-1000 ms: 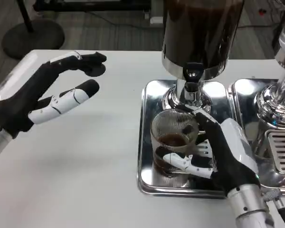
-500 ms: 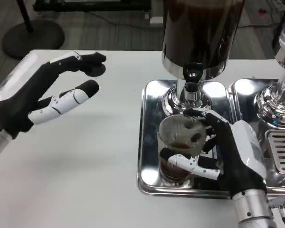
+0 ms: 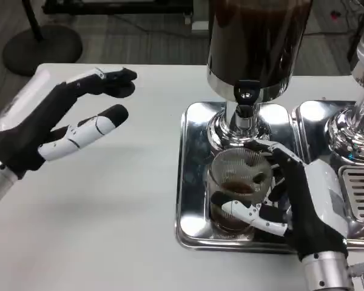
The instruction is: Grasp the cup under the faucet to collect the drink, then remove the cup.
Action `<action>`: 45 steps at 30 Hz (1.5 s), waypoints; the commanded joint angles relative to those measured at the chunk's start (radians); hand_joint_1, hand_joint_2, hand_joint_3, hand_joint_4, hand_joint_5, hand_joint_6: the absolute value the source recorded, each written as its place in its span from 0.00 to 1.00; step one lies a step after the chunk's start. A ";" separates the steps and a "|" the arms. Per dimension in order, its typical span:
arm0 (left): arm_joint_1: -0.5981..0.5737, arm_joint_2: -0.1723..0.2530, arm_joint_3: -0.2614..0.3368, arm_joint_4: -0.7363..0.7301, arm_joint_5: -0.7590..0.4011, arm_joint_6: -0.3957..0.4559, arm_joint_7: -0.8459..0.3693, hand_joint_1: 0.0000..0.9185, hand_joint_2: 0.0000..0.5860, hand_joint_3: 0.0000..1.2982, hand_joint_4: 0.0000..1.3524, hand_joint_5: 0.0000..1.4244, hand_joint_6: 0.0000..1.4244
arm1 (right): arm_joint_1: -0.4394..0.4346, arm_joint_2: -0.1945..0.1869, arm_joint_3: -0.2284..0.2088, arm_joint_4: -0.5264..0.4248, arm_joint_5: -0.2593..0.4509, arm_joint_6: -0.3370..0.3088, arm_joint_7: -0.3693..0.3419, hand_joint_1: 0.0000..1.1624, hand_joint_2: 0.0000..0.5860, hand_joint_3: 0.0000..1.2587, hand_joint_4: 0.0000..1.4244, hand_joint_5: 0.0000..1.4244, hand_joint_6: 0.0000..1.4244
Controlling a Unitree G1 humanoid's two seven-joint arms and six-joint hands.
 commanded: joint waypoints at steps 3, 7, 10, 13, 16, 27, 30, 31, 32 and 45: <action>-0.004 0.006 -0.016 0.016 -0.012 -0.011 -0.022 0.00 0.30 0.21 0.21 0.21 0.19 | 0.021 0.003 -0.024 -0.065 -0.005 -0.030 -0.046 0.69 0.32 0.41 0.43 0.57 0.66; -0.005 -0.001 -0.029 0.018 -0.014 -0.016 -0.031 0.00 0.30 0.21 0.21 0.21 0.19 | 0.045 -0.001 -0.049 -0.102 -0.010 -0.020 -0.059 0.68 0.33 0.41 0.44 0.57 0.67; -0.001 -0.009 -0.041 0.014 -0.015 -0.019 -0.040 0.00 0.30 0.21 0.21 0.21 0.19 | 0.057 -0.002 -0.070 -0.122 -0.013 -0.014 -0.065 0.68 0.33 0.41 0.44 0.57 0.67; 0.004 -0.016 -0.056 0.006 -0.016 -0.023 -0.046 0.00 0.30 0.21 0.21 0.21 0.19 | 0.068 -0.004 -0.095 -0.140 -0.009 -0.008 -0.067 0.67 0.33 0.42 0.44 0.58 0.68; 0.009 -0.024 -0.070 0.000 -0.017 -0.025 -0.054 0.00 0.30 0.21 0.21 0.21 0.19 | 0.077 -0.007 -0.119 -0.156 -0.007 -0.004 -0.064 0.67 0.33 0.42 0.44 0.58 0.68; 0.022 -0.061 -0.133 -0.023 -0.023 -0.047 -0.094 0.00 0.30 0.20 0.20 0.21 0.19 | 0.147 -0.014 -0.201 -0.259 -0.001 0.007 -0.043 0.67 0.34 0.43 0.45 0.58 0.69; 0.031 -0.068 -0.147 -0.029 -0.028 -0.055 -0.104 0.00 0.29 0.20 0.20 0.21 0.19 | 0.167 -0.011 -0.209 -0.290 -0.001 0.008 -0.033 0.67 0.34 0.43 0.45 0.59 0.69; 0.034 -0.071 -0.152 -0.031 -0.030 -0.058 -0.109 0.00 0.29 0.20 0.20 0.21 0.19 | 0.177 -0.010 -0.210 -0.302 -0.001 0.008 -0.028 0.67 0.34 0.43 0.45 0.59 0.69; 0.041 -0.074 -0.158 -0.036 -0.033 -0.061 -0.115 0.00 0.29 0.20 0.20 0.21 0.19 | 0.182 -0.009 -0.210 -0.310 -0.001 0.008 -0.025 0.67 0.34 0.43 0.45 0.59 0.69; 0.086 -0.073 -0.174 -0.081 -0.064 -0.061 -0.139 0.00 0.29 0.20 0.20 0.21 0.19 | 0.275 0.009 -0.179 -0.430 0.008 -0.002 0.040 0.67 0.35 0.44 0.45 0.59 0.70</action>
